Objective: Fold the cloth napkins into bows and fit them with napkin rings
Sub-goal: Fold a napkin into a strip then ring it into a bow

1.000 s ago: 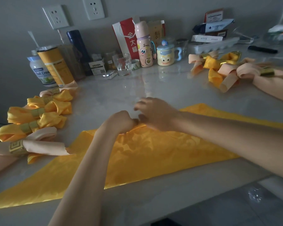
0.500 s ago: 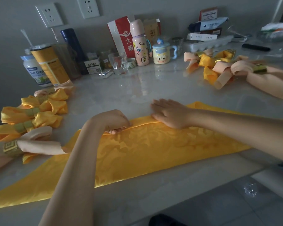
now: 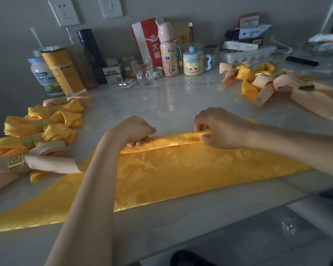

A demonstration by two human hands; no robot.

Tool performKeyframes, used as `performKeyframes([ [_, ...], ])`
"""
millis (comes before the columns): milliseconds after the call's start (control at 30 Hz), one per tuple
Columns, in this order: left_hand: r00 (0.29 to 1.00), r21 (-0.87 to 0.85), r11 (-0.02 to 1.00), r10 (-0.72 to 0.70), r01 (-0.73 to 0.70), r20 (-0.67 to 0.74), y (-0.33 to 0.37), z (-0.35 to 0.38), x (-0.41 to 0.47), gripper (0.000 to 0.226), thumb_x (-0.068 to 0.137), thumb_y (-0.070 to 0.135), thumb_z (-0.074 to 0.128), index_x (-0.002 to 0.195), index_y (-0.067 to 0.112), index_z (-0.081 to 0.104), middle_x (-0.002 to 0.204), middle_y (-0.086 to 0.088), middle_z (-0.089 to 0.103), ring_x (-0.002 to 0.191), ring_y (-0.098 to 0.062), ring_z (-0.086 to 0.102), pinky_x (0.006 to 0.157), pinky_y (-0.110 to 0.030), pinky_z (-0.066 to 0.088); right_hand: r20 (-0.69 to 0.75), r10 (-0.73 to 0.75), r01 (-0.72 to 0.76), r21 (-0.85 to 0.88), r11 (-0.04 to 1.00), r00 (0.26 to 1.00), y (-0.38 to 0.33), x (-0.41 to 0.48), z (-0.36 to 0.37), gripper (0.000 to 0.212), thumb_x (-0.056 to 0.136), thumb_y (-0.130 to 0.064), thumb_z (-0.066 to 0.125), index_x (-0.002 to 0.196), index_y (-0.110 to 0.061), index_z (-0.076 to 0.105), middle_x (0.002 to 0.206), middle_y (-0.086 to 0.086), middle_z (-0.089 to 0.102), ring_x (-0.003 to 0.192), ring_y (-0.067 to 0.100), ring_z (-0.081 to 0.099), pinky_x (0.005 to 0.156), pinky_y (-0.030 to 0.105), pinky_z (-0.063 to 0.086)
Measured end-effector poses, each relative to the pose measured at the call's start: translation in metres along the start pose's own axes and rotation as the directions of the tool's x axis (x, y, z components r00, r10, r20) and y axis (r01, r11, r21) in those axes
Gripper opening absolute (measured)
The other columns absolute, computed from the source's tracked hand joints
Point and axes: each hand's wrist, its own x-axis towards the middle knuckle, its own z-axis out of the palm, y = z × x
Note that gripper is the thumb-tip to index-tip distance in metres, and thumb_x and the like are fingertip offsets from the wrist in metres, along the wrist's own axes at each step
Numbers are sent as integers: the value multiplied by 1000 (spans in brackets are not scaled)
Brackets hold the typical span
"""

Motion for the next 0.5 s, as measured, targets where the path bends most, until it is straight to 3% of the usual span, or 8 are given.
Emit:
performKeyframes([
  [100,998,-137,990,16,-24,-61,1,1,-2,19,95,21,52,102,7,61,65,-3,52,42,-12,38,42,-20,28,-125,-270,229,-270,935,955,-9,-10,8,11,74,-3,53,78,-12,57,75,0,55,70,20,51,67,30,39],
  [167,999,-184,983,20,-25,-30,3,4,-3,20,95,23,53,102,7,63,63,-2,51,38,-8,40,41,-19,29,-122,-372,306,-370,877,920,-13,-14,11,16,64,3,61,73,-10,57,68,4,54,60,22,51,55,29,40],
  [333,999,-181,984,15,-6,52,10,12,-4,22,95,23,52,102,6,63,62,-3,52,36,-9,44,36,-16,31,-4,-351,308,-467,829,936,-10,-9,6,46,41,16,77,75,-8,57,67,8,50,47,20,46,37,28,32],
  [500,996,-158,987,29,-15,87,18,22,-2,19,96,21,49,101,5,58,66,-4,53,46,-11,54,39,-15,42,32,-388,348,-518,782,921,10,-2,5,41,49,10,80,81,-7,61,73,10,55,57,24,53,48,31,42],
])
